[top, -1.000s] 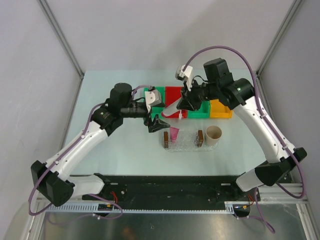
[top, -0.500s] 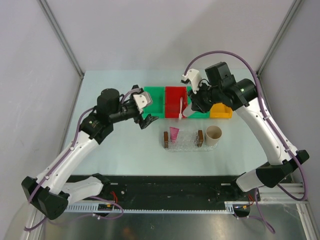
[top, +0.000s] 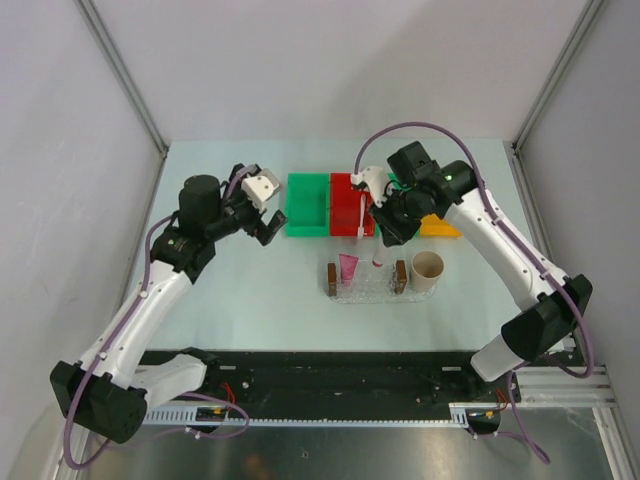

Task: Prepare toiletry sets of a toothbrush and toothpaste on the tray

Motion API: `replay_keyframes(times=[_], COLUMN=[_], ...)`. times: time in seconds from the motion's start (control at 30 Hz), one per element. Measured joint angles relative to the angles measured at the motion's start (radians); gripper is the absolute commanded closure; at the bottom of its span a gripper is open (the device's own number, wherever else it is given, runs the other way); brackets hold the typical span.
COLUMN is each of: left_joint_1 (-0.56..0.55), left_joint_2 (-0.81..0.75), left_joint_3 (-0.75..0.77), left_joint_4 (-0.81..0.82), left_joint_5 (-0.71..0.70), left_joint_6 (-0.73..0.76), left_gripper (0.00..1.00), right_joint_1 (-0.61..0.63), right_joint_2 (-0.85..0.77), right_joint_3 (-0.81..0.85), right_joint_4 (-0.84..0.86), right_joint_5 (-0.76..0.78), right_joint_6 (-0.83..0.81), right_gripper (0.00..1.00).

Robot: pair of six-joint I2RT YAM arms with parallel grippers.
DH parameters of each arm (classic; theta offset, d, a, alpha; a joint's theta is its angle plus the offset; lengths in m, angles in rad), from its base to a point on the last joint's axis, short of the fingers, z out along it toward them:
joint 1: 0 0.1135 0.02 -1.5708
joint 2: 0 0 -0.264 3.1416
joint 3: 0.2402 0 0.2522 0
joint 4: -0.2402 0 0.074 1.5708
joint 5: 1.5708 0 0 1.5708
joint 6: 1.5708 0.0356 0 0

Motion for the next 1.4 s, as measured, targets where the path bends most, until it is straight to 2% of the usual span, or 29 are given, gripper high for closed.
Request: replay_keyframes(times=[0.33, 1.4], left_joint_1=[0.040, 0.071], left_joint_2=[0.000, 0.002], left_joint_3=[-0.016, -0.049], left_joint_4=[-0.001, -0.003], left_joint_5=[-0.004, 0.005], left_joint_6=[-0.014, -0.014], left_gripper=[0.00, 0.00], right_joint_1=[0.029, 0.111], right_joint_2=[0.036, 0.097], right_joint_3=[-0.068, -0.077], right_joint_4=[0.043, 0.089], right_joint_5=[-0.013, 0.028], right_joint_6=[0.010, 0.014], right_gripper=[1.00, 1.00])
